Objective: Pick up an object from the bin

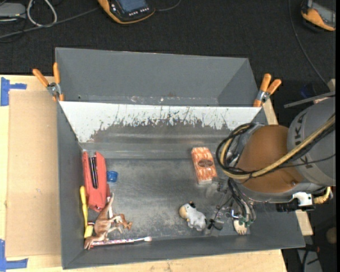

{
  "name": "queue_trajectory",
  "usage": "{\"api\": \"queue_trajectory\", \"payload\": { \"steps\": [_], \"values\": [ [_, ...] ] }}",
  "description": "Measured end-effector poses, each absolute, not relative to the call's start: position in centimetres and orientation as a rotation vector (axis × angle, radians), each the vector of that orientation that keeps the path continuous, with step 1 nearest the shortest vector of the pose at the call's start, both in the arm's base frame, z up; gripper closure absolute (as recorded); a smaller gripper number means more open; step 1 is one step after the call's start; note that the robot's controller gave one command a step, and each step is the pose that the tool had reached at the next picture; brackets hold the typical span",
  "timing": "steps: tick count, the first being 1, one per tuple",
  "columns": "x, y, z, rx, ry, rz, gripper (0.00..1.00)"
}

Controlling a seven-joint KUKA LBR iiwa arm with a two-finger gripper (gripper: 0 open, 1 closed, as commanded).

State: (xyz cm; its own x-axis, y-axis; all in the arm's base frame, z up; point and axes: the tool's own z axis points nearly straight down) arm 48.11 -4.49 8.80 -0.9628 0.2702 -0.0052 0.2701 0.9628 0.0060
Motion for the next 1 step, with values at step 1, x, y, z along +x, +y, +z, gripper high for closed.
{"api": "queue_trajectory", "payload": {
  "steps": [1],
  "values": [
    [48.12, -2.77, 8.62, 0.400, 3.113, 0.009, 0.00]
  ]
}}
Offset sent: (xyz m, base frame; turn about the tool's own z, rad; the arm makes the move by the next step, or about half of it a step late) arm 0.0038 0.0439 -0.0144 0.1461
